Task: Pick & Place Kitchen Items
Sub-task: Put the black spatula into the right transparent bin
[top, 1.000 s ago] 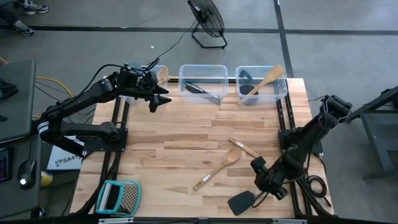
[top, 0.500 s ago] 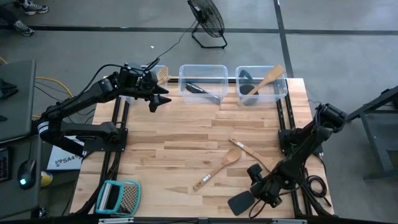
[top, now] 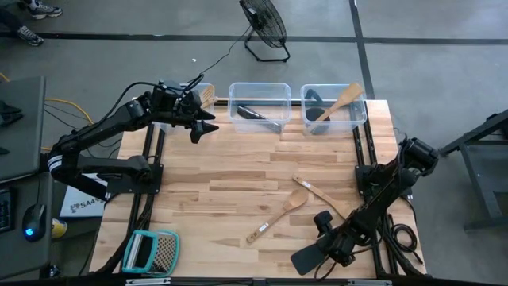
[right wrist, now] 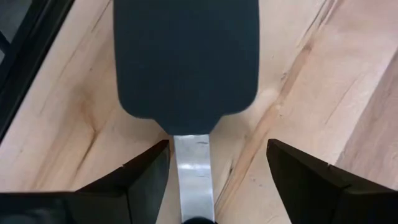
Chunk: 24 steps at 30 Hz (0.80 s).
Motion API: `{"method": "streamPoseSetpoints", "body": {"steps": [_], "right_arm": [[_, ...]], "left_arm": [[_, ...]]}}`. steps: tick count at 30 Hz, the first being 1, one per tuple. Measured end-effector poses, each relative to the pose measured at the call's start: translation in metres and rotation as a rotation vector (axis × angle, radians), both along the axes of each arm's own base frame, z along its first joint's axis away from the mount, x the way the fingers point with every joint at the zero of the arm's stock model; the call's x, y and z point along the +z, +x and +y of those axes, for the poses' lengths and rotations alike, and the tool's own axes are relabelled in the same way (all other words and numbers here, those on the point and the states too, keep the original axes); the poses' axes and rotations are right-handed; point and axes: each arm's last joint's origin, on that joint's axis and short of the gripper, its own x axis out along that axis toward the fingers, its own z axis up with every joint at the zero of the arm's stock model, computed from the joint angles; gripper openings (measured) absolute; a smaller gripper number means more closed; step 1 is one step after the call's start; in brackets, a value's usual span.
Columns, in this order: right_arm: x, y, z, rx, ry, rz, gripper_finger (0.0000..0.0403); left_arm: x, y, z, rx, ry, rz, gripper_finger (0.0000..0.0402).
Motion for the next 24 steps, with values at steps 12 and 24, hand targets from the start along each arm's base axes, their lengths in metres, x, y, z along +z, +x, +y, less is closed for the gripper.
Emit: {"method": "streamPoseSetpoints", "body": {"steps": [12,24], "right_arm": [[0.0000,-0.0010,0.0015,0.023,0.040,0.042,0.0129],[0.0010,0.0002,0.0038,0.030,0.071,0.034,0.0057]], "left_arm": [[-0.0003,-0.0001,-0.0001,0.000,-0.002,0.003,0.0251],[-0.0003,-0.0001,-0.0001,-0.001,-0.001,0.003,0.0251]]}}
